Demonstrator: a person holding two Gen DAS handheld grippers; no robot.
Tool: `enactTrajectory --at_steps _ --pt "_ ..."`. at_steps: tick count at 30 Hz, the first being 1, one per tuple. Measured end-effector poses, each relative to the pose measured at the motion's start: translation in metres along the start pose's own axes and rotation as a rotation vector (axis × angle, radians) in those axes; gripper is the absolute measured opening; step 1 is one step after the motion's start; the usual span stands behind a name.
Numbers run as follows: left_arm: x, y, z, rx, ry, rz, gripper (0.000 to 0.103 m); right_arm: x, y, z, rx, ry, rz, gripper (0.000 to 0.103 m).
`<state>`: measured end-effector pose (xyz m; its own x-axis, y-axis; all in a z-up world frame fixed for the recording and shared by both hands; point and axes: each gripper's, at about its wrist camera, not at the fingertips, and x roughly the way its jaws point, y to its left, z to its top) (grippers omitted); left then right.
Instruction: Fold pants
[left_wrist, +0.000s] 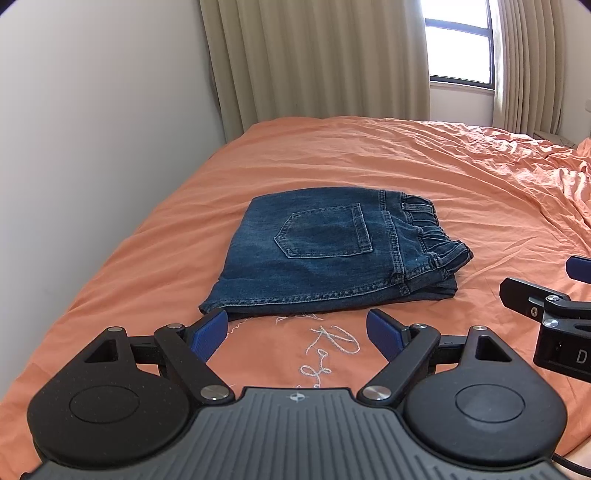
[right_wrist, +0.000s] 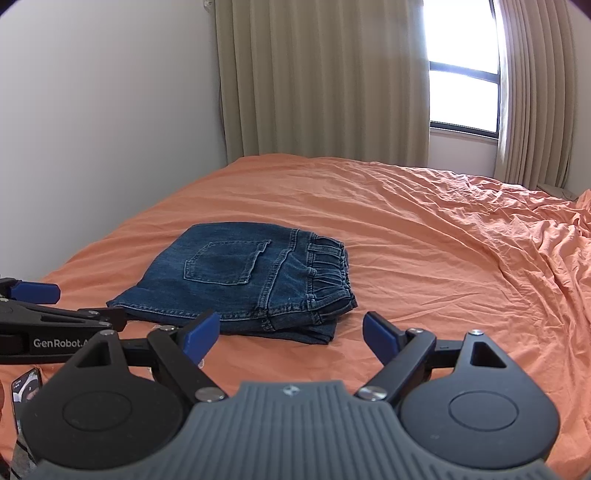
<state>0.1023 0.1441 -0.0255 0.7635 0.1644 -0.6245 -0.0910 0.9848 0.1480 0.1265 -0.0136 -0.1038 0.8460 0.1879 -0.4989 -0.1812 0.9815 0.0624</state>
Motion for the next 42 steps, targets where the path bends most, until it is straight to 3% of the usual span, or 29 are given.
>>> enactTrajectory --at_steps 22,28,42 --pt "-0.006 0.002 0.0 -0.003 -0.015 -0.022 0.099 -0.007 0.001 0.004 0.031 0.016 0.011 0.081" --pt "-0.009 0.002 0.001 -0.008 -0.02 0.003 0.099 -0.008 0.001 0.004 0.031 0.016 0.012 0.081" --pt "-0.016 0.007 0.005 -0.051 -0.042 -0.033 0.099 -0.015 0.002 0.005 0.022 0.012 0.014 0.081"
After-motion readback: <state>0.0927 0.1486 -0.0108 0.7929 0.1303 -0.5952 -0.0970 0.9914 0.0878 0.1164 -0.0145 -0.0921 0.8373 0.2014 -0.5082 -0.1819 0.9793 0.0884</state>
